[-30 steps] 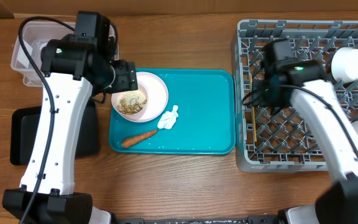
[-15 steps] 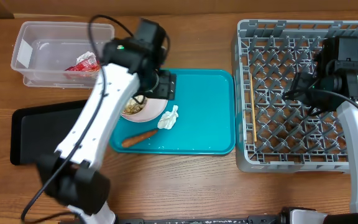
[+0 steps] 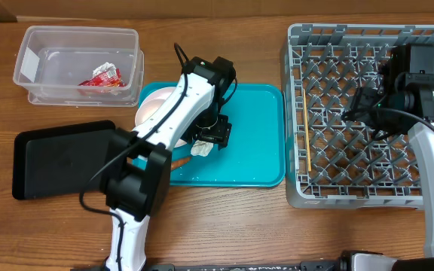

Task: Sort waste into correct bins and load items into the dishwasher
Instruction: 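Grasp the crumpled white tissue on the teal tray with the left gripper, then carry the tissue left to the clear bin and release it, then grasp the small pink bowl of rice with the left gripper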

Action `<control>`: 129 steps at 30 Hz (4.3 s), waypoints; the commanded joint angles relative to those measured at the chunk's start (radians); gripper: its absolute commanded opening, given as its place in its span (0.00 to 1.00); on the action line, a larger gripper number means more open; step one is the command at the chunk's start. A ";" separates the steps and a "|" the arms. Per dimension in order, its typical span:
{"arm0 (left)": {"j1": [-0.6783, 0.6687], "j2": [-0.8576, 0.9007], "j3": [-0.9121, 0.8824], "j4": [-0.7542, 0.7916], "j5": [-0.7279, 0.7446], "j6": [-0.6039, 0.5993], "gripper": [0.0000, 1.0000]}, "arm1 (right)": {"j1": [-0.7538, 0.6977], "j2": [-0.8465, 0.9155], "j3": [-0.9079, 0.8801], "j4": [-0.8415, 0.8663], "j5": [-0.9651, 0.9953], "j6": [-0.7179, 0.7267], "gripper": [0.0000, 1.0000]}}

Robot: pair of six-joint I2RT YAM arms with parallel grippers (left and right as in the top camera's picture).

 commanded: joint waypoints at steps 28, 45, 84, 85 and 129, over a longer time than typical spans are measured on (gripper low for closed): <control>0.062 -0.111 0.051 0.015 -0.045 0.016 0.04 | -0.003 -0.001 0.013 0.005 0.001 0.003 0.63; 0.497 -0.241 0.059 0.437 -0.134 0.016 0.04 | -0.003 -0.001 0.013 0.006 0.001 0.003 0.64; 0.533 -0.368 0.109 -0.079 0.025 0.023 0.61 | 0.198 0.013 0.013 0.169 -0.327 -0.101 0.69; 0.521 -0.368 0.109 -0.074 0.024 0.023 0.61 | 0.206 0.017 0.013 0.169 -0.328 -0.101 0.69; 0.201 0.092 0.109 0.144 -0.035 -0.147 0.62 | 0.050 0.024 0.013 -0.009 -0.010 0.003 0.75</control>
